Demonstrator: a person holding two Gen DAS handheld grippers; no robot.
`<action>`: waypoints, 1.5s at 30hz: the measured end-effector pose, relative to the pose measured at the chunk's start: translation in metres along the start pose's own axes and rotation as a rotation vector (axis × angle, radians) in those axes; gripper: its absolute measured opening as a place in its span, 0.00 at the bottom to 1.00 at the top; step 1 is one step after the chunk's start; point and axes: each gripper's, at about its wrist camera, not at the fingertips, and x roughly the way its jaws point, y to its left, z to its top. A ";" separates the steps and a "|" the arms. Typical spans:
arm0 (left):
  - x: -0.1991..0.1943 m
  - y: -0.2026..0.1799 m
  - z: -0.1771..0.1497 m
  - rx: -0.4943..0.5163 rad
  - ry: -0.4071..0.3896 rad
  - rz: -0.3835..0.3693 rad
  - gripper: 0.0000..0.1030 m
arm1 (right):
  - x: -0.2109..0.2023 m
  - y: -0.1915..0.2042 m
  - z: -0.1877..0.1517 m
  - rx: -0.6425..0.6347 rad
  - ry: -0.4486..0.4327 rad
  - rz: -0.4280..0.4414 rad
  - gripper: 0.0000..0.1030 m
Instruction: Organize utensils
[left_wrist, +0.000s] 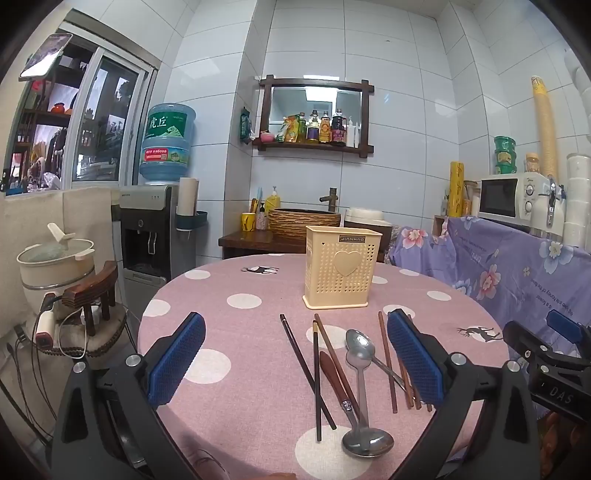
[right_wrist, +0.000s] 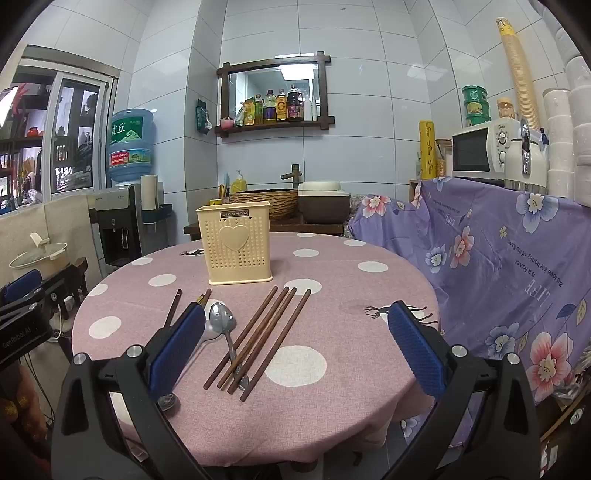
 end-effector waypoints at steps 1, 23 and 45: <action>0.000 0.000 0.000 0.000 0.000 0.000 0.95 | 0.000 0.000 0.000 0.000 0.000 0.000 0.95; 0.006 0.003 -0.004 -0.002 0.008 -0.008 0.95 | 0.000 0.000 0.000 0.000 0.001 0.000 0.95; 0.006 -0.002 -0.016 0.000 0.019 -0.003 0.95 | 0.001 0.000 0.000 0.001 0.005 0.000 0.95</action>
